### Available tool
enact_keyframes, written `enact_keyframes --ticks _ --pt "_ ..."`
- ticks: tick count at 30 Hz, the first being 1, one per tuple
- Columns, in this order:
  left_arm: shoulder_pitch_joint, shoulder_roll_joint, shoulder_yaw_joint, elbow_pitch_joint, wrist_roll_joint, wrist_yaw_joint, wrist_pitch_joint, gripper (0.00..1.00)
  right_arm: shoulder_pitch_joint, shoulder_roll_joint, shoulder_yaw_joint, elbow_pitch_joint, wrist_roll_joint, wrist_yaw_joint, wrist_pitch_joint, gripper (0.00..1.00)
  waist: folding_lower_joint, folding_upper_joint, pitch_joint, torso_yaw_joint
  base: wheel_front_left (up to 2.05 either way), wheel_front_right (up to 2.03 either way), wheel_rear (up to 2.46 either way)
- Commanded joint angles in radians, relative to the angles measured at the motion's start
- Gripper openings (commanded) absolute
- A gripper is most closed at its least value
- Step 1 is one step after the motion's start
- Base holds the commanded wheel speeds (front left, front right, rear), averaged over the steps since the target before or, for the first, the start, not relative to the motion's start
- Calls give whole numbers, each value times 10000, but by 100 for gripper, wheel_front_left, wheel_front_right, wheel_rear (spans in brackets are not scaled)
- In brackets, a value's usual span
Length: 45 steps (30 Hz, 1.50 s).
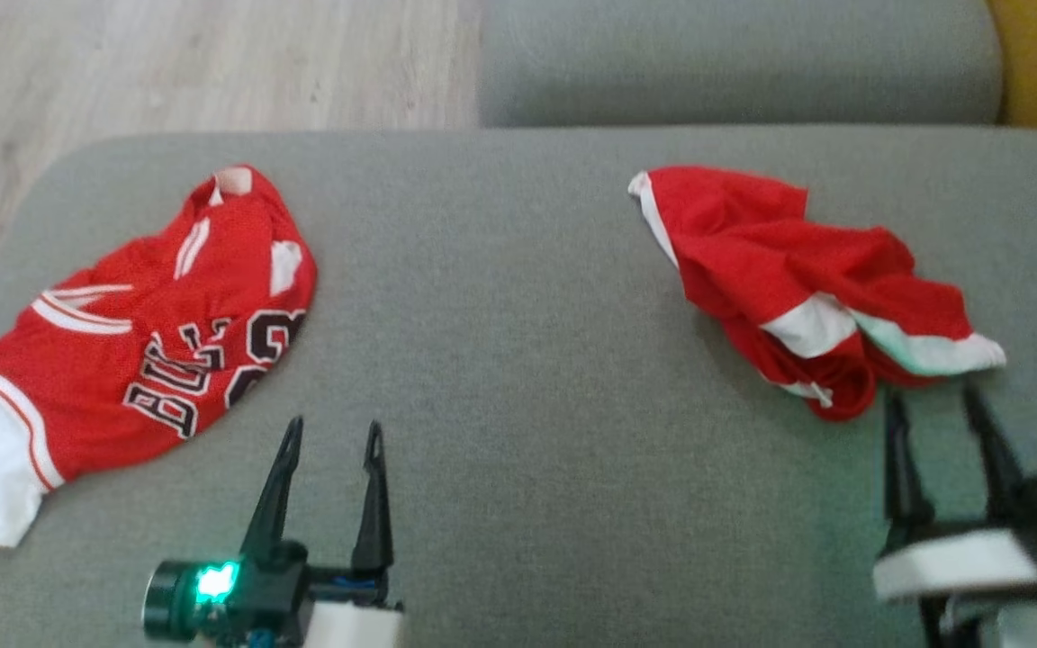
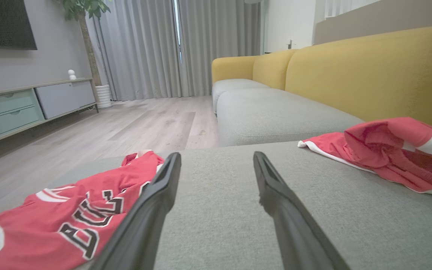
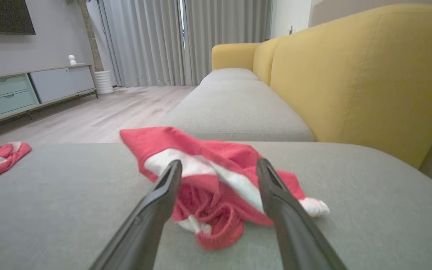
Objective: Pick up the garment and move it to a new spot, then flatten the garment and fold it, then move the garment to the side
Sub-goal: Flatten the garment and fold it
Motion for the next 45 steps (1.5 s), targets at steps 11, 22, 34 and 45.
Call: enact_keyframes --ticks 11,22,34,45 --pt "-1828 -66 -529 -91 -56 226 -63 100 -4060 -717 -2342 3294 -1381 -7 139 100 1 0 2154 -259 0 0 0" --pt "-2372 -66 -833 133 -91 214 -63 100 -6052 -1200 -3372 6353 -1843 -7 1557 100 1 0 2720 -198 0 0 0" --pt "-2172 -66 -950 338 -347 441 -63 100 -6617 -919 -1099 5698 -1553 -7 892 0 1 0 1604 -5 0 0 0" --pt "-1686 -66 -973 2 -677 533 -63 100 -7500 -84 2924 1932 607 -7 1977 0 1 0 475 383 0 0 0"
